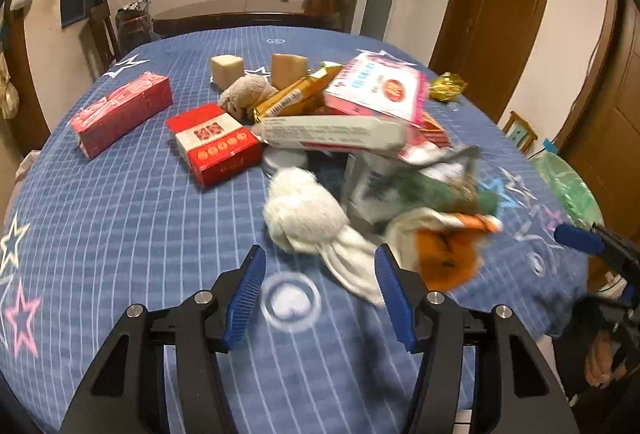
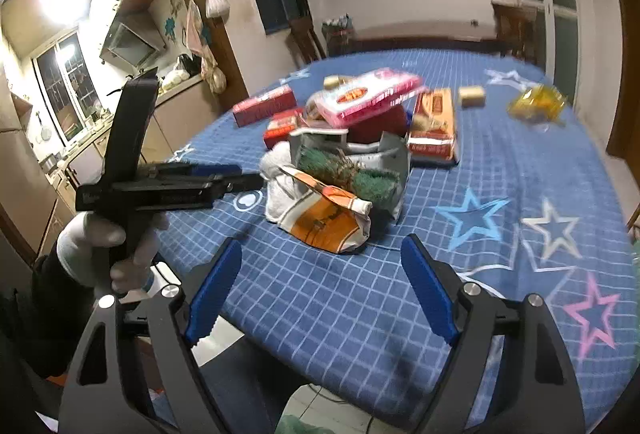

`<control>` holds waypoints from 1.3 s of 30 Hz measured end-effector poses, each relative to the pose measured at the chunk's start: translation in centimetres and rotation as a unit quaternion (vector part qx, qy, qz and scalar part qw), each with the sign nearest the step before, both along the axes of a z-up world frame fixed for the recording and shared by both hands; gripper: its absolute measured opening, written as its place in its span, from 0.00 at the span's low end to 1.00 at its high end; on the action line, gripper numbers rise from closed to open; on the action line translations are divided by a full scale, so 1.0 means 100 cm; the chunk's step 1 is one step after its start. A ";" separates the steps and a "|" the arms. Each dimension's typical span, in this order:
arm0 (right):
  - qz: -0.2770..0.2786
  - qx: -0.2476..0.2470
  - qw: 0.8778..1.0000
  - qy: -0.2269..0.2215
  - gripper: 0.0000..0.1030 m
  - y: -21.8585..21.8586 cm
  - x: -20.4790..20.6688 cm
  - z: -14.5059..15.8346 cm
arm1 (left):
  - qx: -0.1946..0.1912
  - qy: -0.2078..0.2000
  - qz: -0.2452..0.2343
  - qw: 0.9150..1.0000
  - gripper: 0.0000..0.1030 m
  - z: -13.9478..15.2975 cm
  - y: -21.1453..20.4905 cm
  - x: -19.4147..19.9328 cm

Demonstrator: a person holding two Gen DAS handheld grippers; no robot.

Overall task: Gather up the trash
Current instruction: 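Grasp the white towel with the left gripper while the right grasps the orange-white bag, then carry the towel and orange-white bag with both grippers over the green bin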

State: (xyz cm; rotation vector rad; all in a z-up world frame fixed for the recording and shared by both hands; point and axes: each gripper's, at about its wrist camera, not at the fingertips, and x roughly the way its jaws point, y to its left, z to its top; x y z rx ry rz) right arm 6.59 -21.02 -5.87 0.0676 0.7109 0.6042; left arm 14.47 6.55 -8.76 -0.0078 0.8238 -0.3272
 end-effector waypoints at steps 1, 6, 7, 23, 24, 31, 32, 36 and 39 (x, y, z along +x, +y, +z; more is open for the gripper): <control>0.002 0.002 1.000 0.008 0.76 0.001 0.007 -0.004 | -0.003 0.002 0.004 1.000 0.57 -0.001 0.001 0.007; 0.002 0.000 1.000 0.027 0.76 0.007 0.034 -0.012 | -0.004 0.015 0.019 1.000 0.61 -0.010 0.003 0.033; 0.006 -0.001 1.000 0.030 0.76 0.011 0.040 -0.014 | -0.004 0.017 0.016 1.000 0.61 -0.012 0.001 0.035; -0.015 -0.005 0.997 0.069 0.23 0.027 0.063 -0.042 | 0.017 0.015 0.019 1.000 0.45 -0.020 -0.012 0.034; -0.018 -0.003 0.998 0.067 0.22 0.025 0.061 -0.041 | 0.019 0.013 0.020 1.000 0.45 -0.019 -0.012 0.032; -0.041 0.010 0.999 0.028 0.19 0.015 0.042 -0.023 | 0.024 -0.012 0.041 0.999 0.44 -0.008 -0.007 0.008; -0.044 0.009 0.999 0.020 0.18 0.013 0.037 -0.019 | 0.023 -0.020 0.048 0.998 0.44 -0.004 -0.004 0.004; -0.052 0.005 0.999 0.004 0.18 0.003 0.030 -0.009 | 0.015 -0.047 0.072 0.996 0.44 0.015 0.006 -0.008; -0.081 0.012 0.997 -0.004 0.18 -0.013 0.029 -0.007 | 0.005 -0.061 0.075 0.995 0.44 0.026 0.009 -0.015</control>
